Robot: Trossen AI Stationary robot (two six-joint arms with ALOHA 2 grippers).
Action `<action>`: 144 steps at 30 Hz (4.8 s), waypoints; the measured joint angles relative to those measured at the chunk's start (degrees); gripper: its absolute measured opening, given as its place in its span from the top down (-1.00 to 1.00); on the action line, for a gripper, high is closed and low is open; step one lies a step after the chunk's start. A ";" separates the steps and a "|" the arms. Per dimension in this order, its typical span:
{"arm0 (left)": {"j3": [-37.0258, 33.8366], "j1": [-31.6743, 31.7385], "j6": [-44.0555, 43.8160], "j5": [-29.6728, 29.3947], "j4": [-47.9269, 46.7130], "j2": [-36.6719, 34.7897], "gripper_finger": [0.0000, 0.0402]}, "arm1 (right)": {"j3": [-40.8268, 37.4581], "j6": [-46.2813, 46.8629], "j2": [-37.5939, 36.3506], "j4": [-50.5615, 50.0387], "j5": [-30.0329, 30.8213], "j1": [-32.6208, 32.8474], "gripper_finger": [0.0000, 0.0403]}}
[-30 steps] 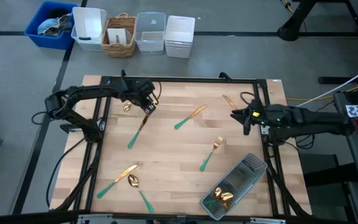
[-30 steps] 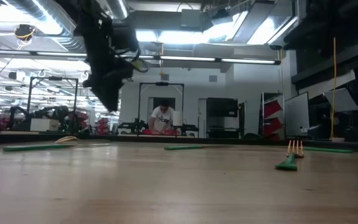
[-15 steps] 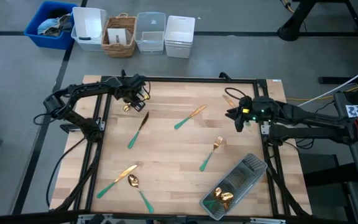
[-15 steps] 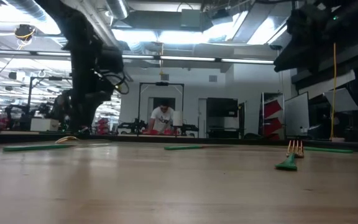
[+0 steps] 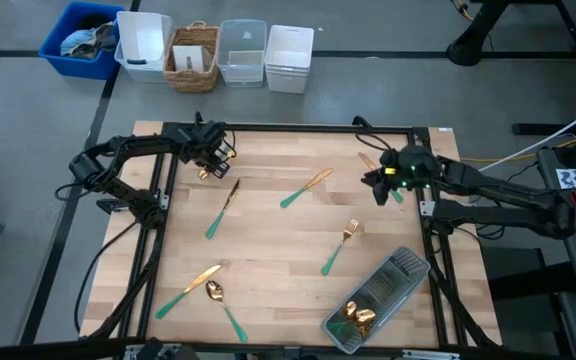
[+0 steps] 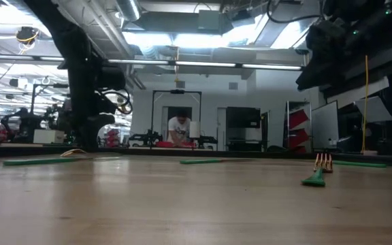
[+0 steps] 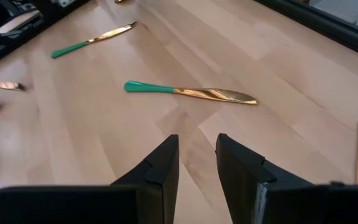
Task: Sort silverware
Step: Put the top spoon into the utensil organizer
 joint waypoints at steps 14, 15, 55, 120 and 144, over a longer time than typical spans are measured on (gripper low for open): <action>-4.43 -0.02 2.34 0.22 5.33 -0.03 0.37 | 0.00 -1.30 1.17 0.21 0.01 -0.68 0.46; -4.64 -0.02 2.49 0.20 5.39 -0.02 0.38 | 0.00 -1.30 1.17 0.21 0.01 -0.68 0.46; 6.19 -29.41 25.19 7.99 34.98 -6.58 0.99 | 0.00 -2.22 1.15 0.23 0.01 -0.64 0.46; 40.62 -69.05 142.64 9.76 74.71 38.77 0.98 | -0.02 -4.10 1.13 4.28 -11.81 -0.64 0.46; 40.68 -69.94 138.73 12.03 66.03 39.60 0.70 | -0.02 -4.10 1.13 4.25 -11.90 -0.64 0.46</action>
